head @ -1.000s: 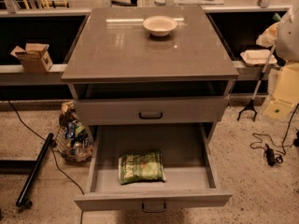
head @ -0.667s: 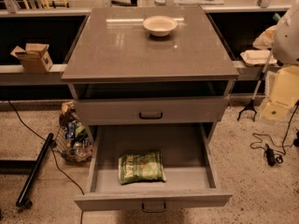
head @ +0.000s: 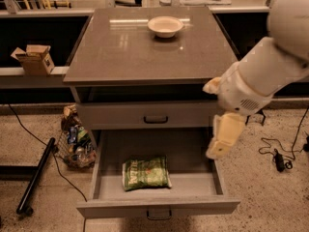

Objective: Pick green jalapeno chip bag from middle drawer and place on counter

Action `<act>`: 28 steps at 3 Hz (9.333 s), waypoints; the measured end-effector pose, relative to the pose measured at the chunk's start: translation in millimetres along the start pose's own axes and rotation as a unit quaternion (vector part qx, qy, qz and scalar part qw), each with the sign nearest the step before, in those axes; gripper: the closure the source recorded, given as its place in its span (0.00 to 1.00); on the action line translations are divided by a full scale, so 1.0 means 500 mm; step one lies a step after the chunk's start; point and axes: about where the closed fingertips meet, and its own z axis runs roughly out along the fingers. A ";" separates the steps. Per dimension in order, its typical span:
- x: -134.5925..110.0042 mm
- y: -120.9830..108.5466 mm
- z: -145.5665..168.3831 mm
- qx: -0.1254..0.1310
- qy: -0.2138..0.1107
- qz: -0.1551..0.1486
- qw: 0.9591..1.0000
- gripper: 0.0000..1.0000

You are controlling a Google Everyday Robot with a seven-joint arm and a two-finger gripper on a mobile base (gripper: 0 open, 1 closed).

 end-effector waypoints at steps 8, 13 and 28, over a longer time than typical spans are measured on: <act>0.112 -0.108 0.604 -0.041 -0.055 0.037 0.997 0.00; 0.154 -0.146 0.958 -0.073 -0.102 -0.046 0.991 0.00; 0.208 -0.230 0.408 0.133 -0.072 -0.075 0.986 1.00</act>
Offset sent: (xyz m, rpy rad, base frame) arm -0.0106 0.0462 -0.0559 0.1069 0.0788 0.0689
